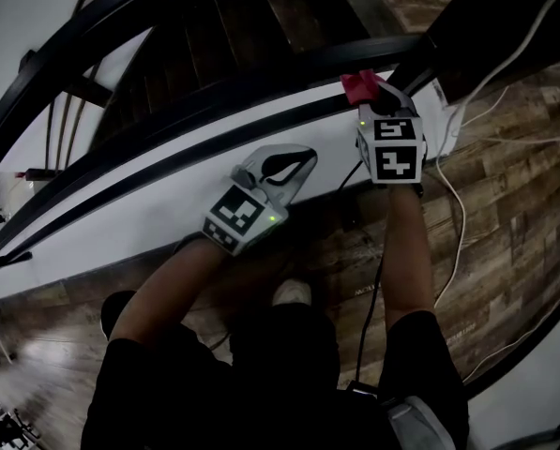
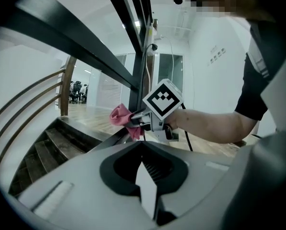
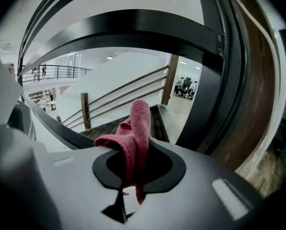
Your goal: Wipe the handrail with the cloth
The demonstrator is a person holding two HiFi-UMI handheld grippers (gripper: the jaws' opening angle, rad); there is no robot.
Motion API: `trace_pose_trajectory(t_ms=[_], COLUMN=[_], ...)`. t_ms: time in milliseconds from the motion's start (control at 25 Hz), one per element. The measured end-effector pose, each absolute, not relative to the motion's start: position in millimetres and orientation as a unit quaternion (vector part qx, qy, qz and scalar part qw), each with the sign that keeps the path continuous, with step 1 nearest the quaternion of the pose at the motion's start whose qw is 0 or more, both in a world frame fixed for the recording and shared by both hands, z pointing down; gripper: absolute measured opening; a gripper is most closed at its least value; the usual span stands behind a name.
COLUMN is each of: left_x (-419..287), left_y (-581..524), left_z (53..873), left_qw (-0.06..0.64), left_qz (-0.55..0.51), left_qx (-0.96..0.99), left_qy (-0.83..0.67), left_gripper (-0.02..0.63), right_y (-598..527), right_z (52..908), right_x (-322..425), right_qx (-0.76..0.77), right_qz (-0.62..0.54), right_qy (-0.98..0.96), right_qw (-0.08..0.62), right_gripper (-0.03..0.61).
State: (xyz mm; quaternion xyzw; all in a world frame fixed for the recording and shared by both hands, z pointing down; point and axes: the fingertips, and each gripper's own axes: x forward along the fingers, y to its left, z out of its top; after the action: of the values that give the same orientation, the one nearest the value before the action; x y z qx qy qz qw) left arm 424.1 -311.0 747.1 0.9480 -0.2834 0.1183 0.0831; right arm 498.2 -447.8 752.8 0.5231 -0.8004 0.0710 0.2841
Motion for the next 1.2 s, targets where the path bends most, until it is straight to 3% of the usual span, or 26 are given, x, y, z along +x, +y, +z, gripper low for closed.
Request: trace_pose_trajectory(t_ms=[480,1200], left_x=[393.5,312.6], left_y=[-312.6,-292.9], left_z=[740.4,741.3], left_qw=[0.063,0.113], left_qz=[0.131,0.115], left_qx=[0.947,0.938], left_qy=[-0.287,-0.307], left_gripper=[-0.002,-0.002], right_y=[-425.3,-402.7], right_z=[764.5,770.3], right_x=[461.1,398.0], right_qx=[0.485,0.444], right_qz=[0.061,0.066], right_qy=[-0.816,-0.832], right_qw=[0.307,0.325], right_gripper=[0.041,0.041])
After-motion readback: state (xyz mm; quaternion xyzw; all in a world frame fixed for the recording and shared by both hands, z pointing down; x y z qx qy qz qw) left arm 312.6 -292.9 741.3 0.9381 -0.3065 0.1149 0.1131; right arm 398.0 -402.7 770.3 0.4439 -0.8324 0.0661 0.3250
